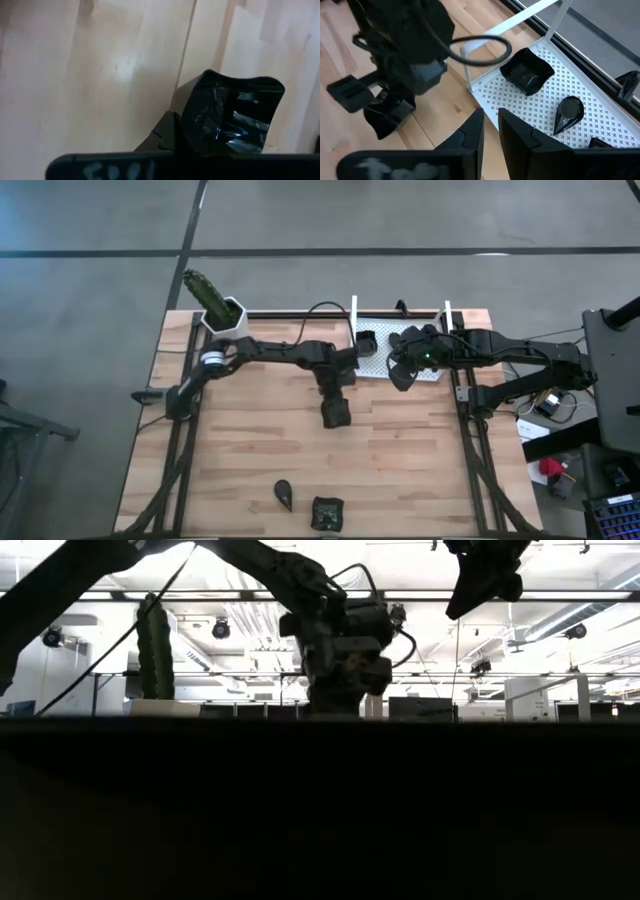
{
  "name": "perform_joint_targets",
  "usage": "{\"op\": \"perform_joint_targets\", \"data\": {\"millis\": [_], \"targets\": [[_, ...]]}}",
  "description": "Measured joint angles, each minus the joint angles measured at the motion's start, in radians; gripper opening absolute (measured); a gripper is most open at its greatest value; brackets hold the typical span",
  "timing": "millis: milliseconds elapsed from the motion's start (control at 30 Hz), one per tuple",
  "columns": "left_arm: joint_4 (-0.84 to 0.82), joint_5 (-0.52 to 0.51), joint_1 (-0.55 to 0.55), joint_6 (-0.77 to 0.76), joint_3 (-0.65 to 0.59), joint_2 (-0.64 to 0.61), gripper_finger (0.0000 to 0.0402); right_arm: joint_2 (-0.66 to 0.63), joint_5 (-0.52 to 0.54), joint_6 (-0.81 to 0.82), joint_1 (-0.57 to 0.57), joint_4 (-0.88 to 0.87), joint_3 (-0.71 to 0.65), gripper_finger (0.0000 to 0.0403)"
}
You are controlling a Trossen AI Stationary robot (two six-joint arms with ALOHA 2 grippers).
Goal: Pick & Place Mini shaped plates
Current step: Stack the black distorted square plate on top of the other black distorted square plates on the shelf
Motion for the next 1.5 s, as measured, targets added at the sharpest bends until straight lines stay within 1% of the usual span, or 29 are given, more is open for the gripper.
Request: {"op": "perform_joint_targets", "data": {"millis": [167,367,500,733,867,967,1033,1100,1200,1267,1400,1500], "targets": [[-0.001,-0.01,-0.001,0.003,-0.001,0.036,0.0,0.0,0.0,0.0,0.0,0.0,0.0,0.0052],[-0.003,-0.012,0.0,0.01,-0.002,0.034,0.0002,0.0,0.0,0.0,0.0,0.0,0.0,0.0052],[-0.002,-0.017,-0.001,0.011,-0.003,0.032,0.0015,0.0,0.0,0.0,0.0,0.0,0.0,0.0052],[-0.006,-0.019,-0.001,0.02,0.009,0.031,0.0053,0.0,0.0,0.001,0.0,0.0,0.0,0.0052],[-0.02,-0.02,0.0,0.019,0.042,0.015,0.0057,0.0,0.0,0.001,0.0,0.0,0.0,0.0052],[-0.04,-0.028,0.0,0.03,0.066,-0.023,0.0055,0.0,0.0,0.001,0.0,0.0,0.0,0.0052],[-0.042,-0.076,0.0,0.032,0.068,-0.061,0.0055,0.0,-0.001,-0.003,0.0,0.003,0.0,0.0052],[-0.048,-0.158,-0.003,0.033,0.066,-0.116,0.0057,0.0,-0.014,-0.015,0.0,0.006,0.0,0.0052],[-0.067,-0.305,-0.008,0.036,0.065,-0.216,0.0057,0.0,-0.088,-0.052,0.001,0.022,-0.002,0.0052],[-0.086,-0.38,-0.013,0.036,0.064,-0.292,0.0056,0.0,-0.134,-0.075,0.002,0.054,-0.01,0.0052],[-0.113,-0.475,-0.033,0.036,0.062,-0.433,0.0057,0.017,-0.215,-0.145,0.01,0.165,-0.045,0.0052],[-0.115,-0.553,-0.062,0.036,0.061,-0.525,0.0057,0.048,-0.249,-0.213,0.024,0.267,-0.072,0.0052]]}}
